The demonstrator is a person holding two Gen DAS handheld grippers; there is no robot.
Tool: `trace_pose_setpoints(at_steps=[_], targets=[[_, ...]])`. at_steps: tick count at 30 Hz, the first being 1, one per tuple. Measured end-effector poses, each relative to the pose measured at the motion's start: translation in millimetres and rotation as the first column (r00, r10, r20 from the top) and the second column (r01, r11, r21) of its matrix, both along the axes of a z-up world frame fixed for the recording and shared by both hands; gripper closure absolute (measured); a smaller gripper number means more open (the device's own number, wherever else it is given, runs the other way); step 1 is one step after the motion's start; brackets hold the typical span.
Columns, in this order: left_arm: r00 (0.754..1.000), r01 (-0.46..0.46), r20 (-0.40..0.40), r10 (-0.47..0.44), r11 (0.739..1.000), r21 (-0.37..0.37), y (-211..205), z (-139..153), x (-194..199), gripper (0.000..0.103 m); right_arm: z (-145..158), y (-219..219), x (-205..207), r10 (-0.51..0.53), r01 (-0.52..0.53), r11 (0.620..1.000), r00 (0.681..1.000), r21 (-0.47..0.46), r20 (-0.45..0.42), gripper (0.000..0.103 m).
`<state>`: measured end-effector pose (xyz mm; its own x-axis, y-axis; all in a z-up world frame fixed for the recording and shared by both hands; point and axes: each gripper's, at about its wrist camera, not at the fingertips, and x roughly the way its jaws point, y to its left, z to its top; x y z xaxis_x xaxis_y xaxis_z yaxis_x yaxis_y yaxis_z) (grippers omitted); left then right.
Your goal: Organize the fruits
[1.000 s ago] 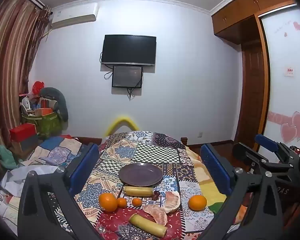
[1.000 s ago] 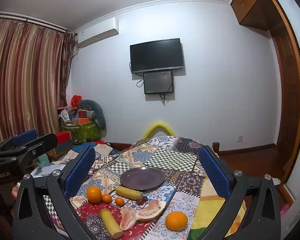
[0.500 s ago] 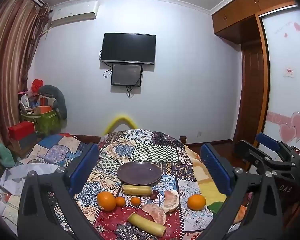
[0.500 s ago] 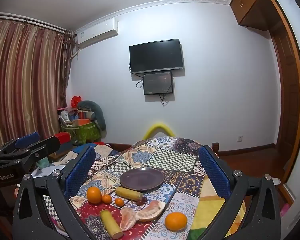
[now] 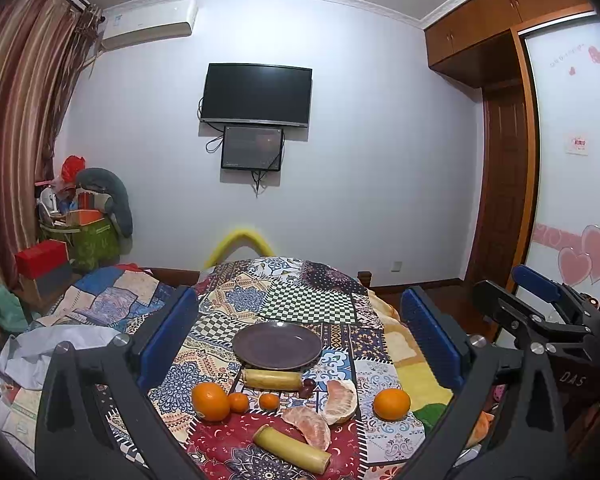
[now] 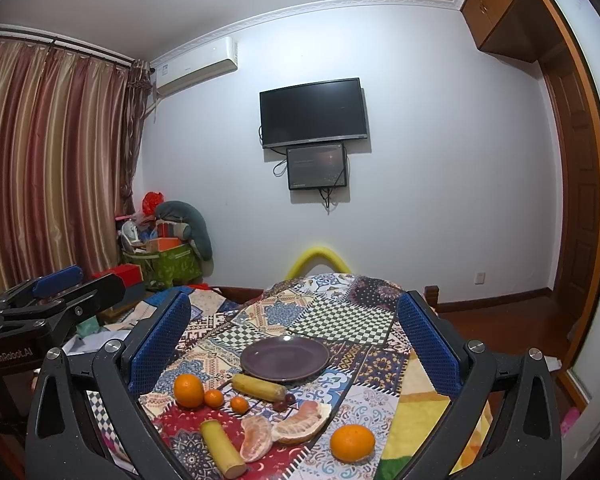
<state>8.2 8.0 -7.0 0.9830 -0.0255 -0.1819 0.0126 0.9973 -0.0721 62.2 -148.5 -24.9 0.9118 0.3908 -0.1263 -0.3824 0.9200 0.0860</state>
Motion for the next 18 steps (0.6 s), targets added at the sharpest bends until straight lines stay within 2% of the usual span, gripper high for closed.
trace_pose_setpoints(at_steps=[18], targets=[[1.0, 0.0, -0.005, 0.0, 1.0, -0.005, 0.9, -2.6, 1.9, 0.0, -0.4, -0.7, 0.8, -0.003, 0.003, 1.0, 1.0, 0.001, -0.001, 0.0]])
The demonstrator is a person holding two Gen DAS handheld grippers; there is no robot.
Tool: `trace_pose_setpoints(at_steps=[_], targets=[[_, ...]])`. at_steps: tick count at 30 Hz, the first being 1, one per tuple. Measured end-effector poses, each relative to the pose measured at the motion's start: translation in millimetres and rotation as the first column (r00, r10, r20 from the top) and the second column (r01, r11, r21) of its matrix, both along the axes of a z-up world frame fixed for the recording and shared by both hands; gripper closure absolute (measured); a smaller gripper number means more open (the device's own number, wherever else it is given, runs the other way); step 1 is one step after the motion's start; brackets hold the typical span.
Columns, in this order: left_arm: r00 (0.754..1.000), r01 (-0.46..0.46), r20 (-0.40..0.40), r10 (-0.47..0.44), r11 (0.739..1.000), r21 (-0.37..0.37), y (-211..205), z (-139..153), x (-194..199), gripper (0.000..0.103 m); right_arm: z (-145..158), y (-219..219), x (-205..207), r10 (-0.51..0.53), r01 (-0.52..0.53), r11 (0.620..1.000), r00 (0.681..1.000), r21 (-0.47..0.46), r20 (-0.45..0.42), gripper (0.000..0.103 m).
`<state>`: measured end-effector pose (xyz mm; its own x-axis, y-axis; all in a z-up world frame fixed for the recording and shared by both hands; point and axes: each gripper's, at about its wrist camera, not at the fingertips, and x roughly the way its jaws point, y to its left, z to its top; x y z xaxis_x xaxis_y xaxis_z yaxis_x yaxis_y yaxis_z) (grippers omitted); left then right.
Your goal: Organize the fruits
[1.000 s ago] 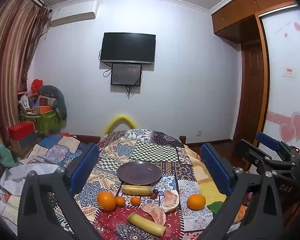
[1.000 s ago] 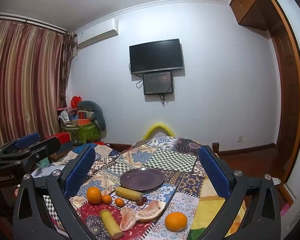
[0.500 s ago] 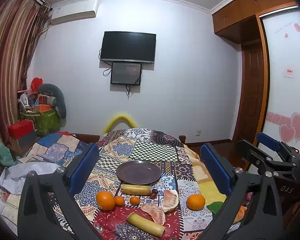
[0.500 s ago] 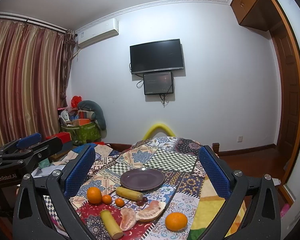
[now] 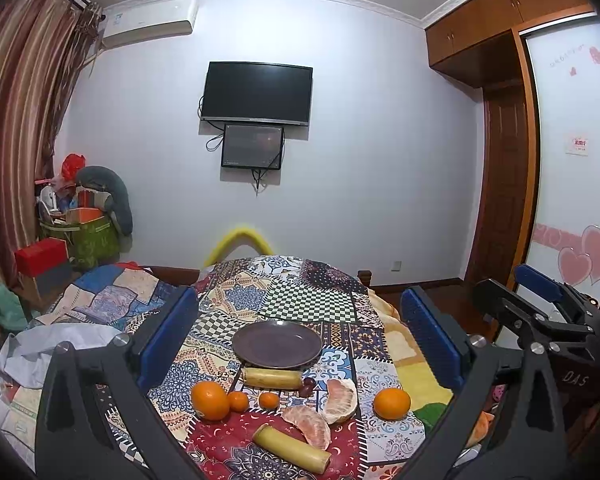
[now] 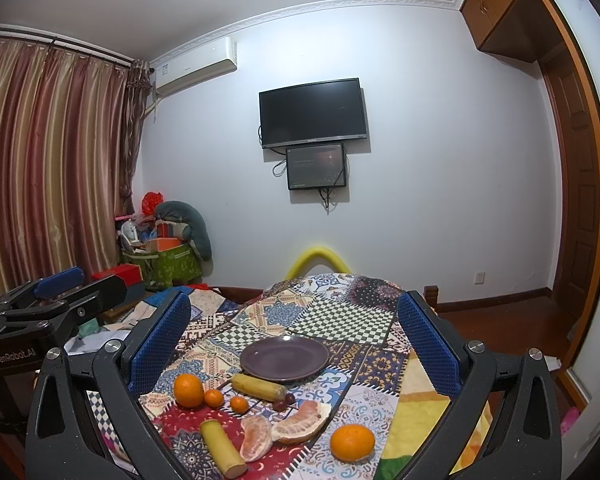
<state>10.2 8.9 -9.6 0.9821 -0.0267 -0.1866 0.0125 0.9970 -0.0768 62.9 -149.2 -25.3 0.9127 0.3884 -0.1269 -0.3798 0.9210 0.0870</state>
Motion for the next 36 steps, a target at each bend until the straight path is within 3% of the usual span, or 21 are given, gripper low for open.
trace_pose_setpoints(at_steps=[36], targets=[[1.0, 0.001, -0.006, -0.001, 1.0, 0.0, 1.2, -0.7, 0.6, 0.0, -5.1, -4.7, 4.5, -0.008, 0.008, 1.0, 1.0, 0.004, -0.014, 0.0]])
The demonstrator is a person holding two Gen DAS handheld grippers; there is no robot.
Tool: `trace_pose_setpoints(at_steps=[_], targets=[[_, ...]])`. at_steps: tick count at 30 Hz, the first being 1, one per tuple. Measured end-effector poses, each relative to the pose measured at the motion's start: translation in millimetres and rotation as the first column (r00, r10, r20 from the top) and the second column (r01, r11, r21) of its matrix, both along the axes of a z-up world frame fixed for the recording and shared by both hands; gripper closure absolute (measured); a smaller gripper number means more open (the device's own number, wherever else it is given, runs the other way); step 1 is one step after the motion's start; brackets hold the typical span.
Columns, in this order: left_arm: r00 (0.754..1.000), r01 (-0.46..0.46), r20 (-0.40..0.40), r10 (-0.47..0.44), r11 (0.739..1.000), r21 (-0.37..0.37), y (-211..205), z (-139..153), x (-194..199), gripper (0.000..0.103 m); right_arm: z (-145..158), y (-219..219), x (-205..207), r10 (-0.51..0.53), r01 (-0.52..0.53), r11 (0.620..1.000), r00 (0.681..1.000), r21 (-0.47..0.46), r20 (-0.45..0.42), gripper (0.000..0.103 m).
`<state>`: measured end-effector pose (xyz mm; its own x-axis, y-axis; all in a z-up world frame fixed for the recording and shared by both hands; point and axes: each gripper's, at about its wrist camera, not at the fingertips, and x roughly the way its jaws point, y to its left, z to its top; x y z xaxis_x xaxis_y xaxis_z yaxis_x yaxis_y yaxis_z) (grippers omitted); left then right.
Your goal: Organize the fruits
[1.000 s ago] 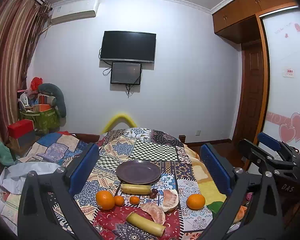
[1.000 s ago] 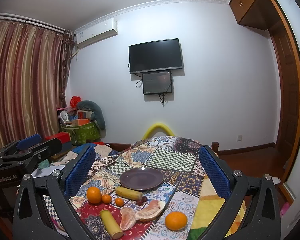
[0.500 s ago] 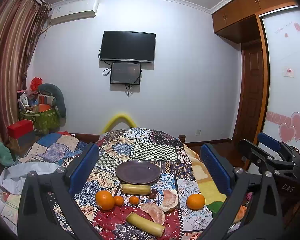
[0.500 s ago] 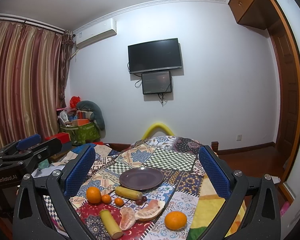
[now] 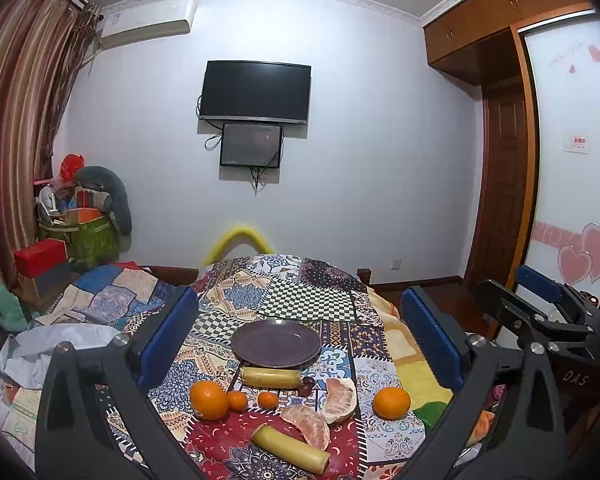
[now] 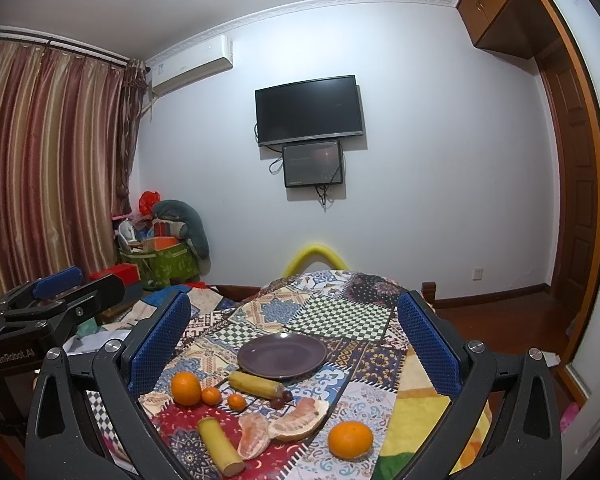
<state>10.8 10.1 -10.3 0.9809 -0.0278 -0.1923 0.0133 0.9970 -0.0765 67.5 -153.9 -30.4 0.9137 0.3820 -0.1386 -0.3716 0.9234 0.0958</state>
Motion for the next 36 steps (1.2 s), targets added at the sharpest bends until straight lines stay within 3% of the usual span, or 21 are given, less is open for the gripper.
trace_pose_setpoints(at_steps=[6, 11, 21, 27, 31, 36], targets=[[0.999, -0.002, -0.035, 0.002, 1.0, 0.006, -1.3, -6.7, 8.4, 0.0, -7.4, -1.1, 4.3, -0.01, 0.01, 1.0, 1.0, -0.013, -0.018, 0.0], [0.994, 0.003, -0.112, -0.003, 1.0, -0.003, 2.2, -20.5, 23.4, 0.0, -21.0, -6.5, 14.1, -0.037, 0.035, 0.999, 0.998, -0.036, -0.059, 0.0], [0.954, 0.001, -0.3, 0.005, 1.0, 0.02, -7.0, -70.5, 67.0, 0.0, -67.5, -30.6, 49.3, -0.126, 0.101, 0.987, 0.97, -0.127, -0.209, 0.0], [0.908, -0.003, -0.418, 0.005, 1.0, 0.006, -12.5, -109.9, 93.5, 0.0, -92.3, -44.8, 67.6, -0.156, 0.107, 0.98, 0.934, -0.167, -0.321, 0.0], [0.858, -0.011, -0.514, 0.004, 1.0, -0.01, -11.3, -139.2, 109.1, 0.0, -108.4, -44.9, 77.2, -0.18, 0.102, 0.968, 0.918, -0.229, -0.353, 0.0], [0.789, -0.04, -0.614, 0.001, 0.998, -0.049, -8.9, -174.1, 123.0, 0.0, -133.6, -41.0, 93.4, -0.145, 0.042, 0.971, 0.888, -0.236, -0.436, 0.0]])
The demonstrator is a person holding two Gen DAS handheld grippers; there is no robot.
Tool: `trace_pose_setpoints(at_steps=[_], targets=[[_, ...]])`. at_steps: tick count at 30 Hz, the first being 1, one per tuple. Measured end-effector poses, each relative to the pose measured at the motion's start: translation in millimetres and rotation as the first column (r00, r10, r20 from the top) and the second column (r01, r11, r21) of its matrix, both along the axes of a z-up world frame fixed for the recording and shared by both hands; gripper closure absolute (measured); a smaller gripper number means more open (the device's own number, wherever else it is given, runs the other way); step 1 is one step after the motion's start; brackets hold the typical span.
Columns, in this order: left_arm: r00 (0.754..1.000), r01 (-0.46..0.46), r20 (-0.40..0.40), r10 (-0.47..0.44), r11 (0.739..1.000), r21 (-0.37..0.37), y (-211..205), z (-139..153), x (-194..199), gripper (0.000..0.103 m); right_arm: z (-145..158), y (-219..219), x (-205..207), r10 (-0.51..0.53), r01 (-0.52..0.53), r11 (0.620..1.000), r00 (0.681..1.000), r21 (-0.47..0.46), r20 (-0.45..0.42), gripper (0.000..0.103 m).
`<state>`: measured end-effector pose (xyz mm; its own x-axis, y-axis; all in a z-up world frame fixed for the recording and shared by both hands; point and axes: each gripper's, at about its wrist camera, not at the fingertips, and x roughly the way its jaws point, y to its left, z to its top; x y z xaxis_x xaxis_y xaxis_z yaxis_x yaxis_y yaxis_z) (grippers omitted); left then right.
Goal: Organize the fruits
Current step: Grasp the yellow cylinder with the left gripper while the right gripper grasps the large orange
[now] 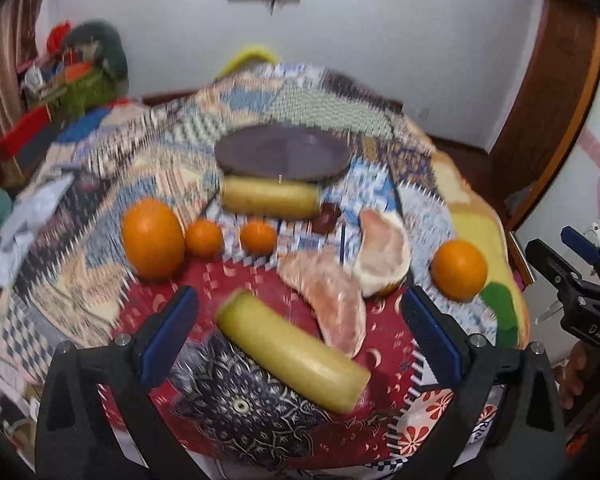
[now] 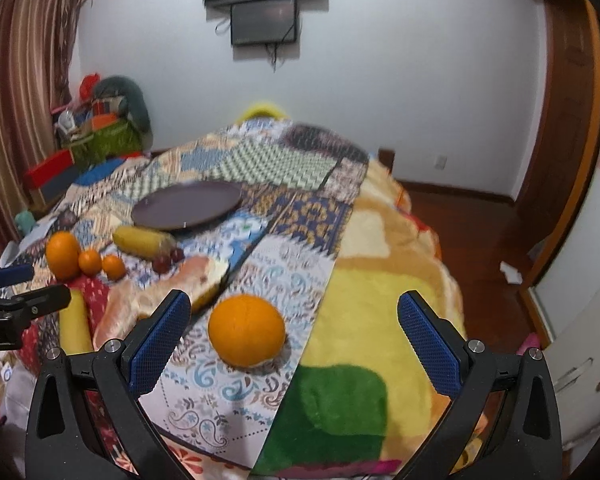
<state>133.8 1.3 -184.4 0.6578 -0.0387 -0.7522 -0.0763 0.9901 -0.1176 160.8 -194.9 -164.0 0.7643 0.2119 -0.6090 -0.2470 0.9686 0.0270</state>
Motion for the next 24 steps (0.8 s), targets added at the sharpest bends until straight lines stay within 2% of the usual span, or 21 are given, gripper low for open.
trace_pose_setpoints(at_steps=[10, 14, 20, 24], targets=[[0.987, -0.019, -0.158, 0.009, 0.998, -0.06, -2.6, -42.3, 12.6, 0.0, -37.7, 14.2, 24.8, 0.069, -0.066, 0.998, 0.988, 0.023, -0.138, 0.001], [0.985, -0.026, -0.169, 0.019, 0.999, -0.035, -6.4, -48.7, 12.9, 0.0, -46.6, 19.1, 32.0, 0.088, -0.084, 0.996, 0.982, 0.03, -0.168, 0.003], [0.982, -0.012, -0.186, 0.014, 1.0, 0.011, -11.2, -57.5, 17.1, 0.0, -57.1, 27.1, 37.8, 0.11, -0.106, 0.994, 0.972, 0.034, -0.209, 0.018], [0.986, 0.02, -0.168, -0.02, 1.0, -0.002, -6.9, -56.1, 14.2, 0.004, -60.7, 27.6, 39.3, 0.124, -0.117, 0.992, 0.965, 0.045, -0.232, 0.036]])
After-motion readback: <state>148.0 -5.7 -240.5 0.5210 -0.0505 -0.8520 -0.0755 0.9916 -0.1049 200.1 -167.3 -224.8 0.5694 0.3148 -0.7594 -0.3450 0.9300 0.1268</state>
